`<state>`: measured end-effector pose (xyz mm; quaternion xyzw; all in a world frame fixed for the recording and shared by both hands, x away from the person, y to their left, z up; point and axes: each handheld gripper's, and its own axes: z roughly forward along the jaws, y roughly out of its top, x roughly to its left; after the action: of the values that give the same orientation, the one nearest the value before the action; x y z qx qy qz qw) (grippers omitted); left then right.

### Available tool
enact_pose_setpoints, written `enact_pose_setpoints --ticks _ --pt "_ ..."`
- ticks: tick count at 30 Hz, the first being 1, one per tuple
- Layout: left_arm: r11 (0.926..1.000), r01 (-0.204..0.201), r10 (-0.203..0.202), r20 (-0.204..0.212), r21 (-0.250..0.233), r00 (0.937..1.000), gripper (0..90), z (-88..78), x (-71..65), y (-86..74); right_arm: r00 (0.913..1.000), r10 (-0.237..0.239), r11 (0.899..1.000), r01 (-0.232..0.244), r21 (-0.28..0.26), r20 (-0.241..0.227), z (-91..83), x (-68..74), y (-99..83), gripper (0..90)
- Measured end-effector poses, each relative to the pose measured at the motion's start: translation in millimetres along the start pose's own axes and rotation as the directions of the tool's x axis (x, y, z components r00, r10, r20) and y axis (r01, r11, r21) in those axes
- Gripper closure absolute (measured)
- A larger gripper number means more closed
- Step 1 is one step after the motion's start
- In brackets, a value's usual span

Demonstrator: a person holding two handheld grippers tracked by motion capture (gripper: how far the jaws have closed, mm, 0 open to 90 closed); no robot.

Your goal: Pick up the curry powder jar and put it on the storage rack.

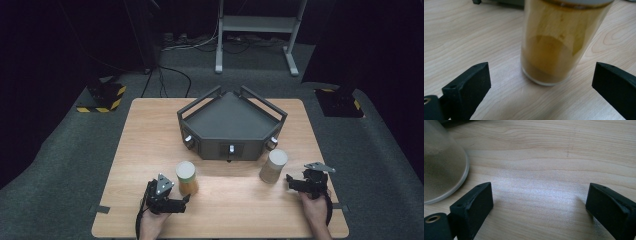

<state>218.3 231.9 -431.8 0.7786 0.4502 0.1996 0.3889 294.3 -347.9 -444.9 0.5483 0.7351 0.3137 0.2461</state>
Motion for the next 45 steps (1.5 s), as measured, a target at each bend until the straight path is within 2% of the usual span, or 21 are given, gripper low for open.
enact_pose_setpoints --ticks 8,19,21,33,42,45 --pt "0.9999 0.002 -0.001 0.02 -0.013 0.9998 5.6 8.4 -1.5 9.3 1.0 0.0 1.0 0.0 0.0 0.0 0.0 0.0 0.0 6.8" --pt "0.9969 0.002 0.0 0.02 -0.078 0.9998 12.5 12.1 -6.5 15.6 1.0 0.0 1.0 0.0 0.0 0.0 0.0 0.0 0.0 6.8" --pt "0.997 -0.009 0.01 0.012 -0.076 0.9999 13.6 13.8 -8.2 19.3 1.0 0.0 1.0 0.0 0.0 0.0 0.0 0.0 0.0 6.8" --pt "0.9965 -0.008 0.008 0.002 -0.083 1.0 21.0 21.4 -11.8 27.9 1.0 0.0 1.0 0.0 0.0 0.0 0.0 0.0 0.0 6.8" --pt "0.9961 -0.002 0.002 0.0 -0.089 1.0 28.7 23.2 -11.8 26.4 1.0 0.0 1.0 0.0 0.0 0.0 0.0 0.0 0.0 6.8" --pt "0.9955 -0.002 0.001 -0.014 -0.095 0.9999 31.6 24.5 -14.1 23.7 1.0 0.0 1.0 0.0 0.0 0.0 0.0 0.0 0.0 6.8"
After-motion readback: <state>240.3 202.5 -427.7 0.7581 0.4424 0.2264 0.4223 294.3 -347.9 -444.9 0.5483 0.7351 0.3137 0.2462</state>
